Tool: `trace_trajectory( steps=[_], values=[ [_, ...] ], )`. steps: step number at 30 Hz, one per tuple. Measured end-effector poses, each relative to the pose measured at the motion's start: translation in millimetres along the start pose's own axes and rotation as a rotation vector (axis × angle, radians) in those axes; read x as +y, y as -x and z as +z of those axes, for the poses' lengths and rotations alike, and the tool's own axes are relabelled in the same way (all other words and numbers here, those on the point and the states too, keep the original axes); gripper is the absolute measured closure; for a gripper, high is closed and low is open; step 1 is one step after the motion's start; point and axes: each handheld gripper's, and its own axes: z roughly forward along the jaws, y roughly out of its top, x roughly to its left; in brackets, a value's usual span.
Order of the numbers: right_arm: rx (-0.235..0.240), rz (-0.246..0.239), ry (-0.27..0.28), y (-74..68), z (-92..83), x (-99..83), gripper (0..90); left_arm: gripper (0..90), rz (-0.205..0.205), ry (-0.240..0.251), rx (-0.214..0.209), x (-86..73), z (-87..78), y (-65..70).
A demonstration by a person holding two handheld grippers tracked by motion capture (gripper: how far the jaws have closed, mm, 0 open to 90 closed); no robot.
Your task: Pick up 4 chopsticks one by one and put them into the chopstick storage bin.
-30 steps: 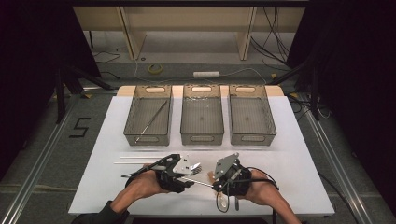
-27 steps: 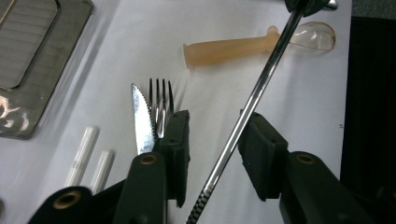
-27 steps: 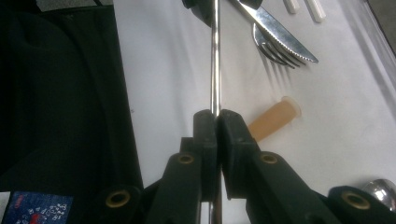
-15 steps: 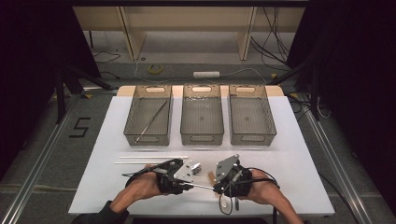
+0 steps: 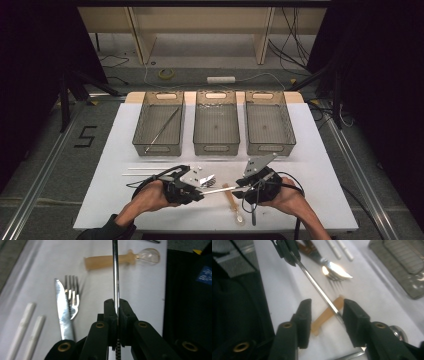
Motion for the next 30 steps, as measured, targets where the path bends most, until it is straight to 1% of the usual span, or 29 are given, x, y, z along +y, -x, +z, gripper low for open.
trace_trajectory(
  steps=[1, 3, 5, 7, 10, 13, 14, 15, 18, 21, 23, 25, 27, 30],
  values=[
    [-0.012, 0.009, 0.013, 0.4, -1.0, -1.3, 53.4, 85.8, -0.015, 0.007, 0.007, -1.3, -0.9, -2.1],
    [-0.032, 0.024, 0.035, 1.3, -3.0, -3.9, 52.2, 85.8, -0.059, 0.017, 0.018, -3.3, -2.9, -6.8],
    [-0.052, 0.044, 0.071, 2.1, -5.3, -6.2, 50.6, 85.8, -0.08, 0.023, 0.034, -4.7, -5.7, -10.3],
    [-0.068, 0.062, 0.099, 3.2, -7.9, -8.5, 48.4, 85.8, -0.113, 0.039, 0.042, -6.2, -8.6, -13.2],
    [-0.089, 0.091, 0.134, 4.7, -10.8, -13.0, 45.7, 85.8, -0.151, 0.047, 0.06, -9.1, -12.4, -18.6],
    [-0.101, 0.115, 0.168, 4.9, -13.7, -18.8, 42.8, 85.8, -0.197, 0.065, 0.077, -12.6, -17.2, -25.0],
    [-0.108, 0.122, 0.173, 4.8, -14.3, -20.8, 42.1, 85.8, -0.197, 0.065, 0.077, -12.6, -17.2, -25.0],
    [-0.112, 0.128, 0.176, 4.9, -14.7, -23.2, 41.7, 85.8, -0.22, 0.079, 0.092, -14.5, -20.5, -28.5],
    [-0.114, 0.144, 0.183, 5.4, -15.0, -28.3, 41.6, 85.8, -0.249, 0.096, 0.109, -17.1, -25.2, -33.5],
    [-0.115, 0.151, 0.18, 5.4, -14.4, -32.9, 41.6, 85.8, -0.286, 0.111, 0.135, -20.3, -30.9, -39.5],
    [-0.115, 0.157, 0.182, 5.0, -14.3, -35.7, 41.5, 85.8, -0.312, 0.129, 0.144, -22.9, -35.9, -44.4],
    [-0.114, 0.167, 0.189, 4.9, -14.0, -38.8, 41.0, 85.8, -0.33, 0.139, 0.166, -25.5, -41.2, -49.2],
    [-0.114, 0.177, 0.183, 5.0, -12.6, -42.0, 40.6, 85.8, -0.354, 0.152, 0.193, -28.2, -46.1, -53.2],
    [-0.114, 0.189, 0.179, 4.3, -10.2, -46.0, 40.4, 85.8, -0.383, 0.165, 0.223, -31.5, -53.7, -58.7]
  ],
)
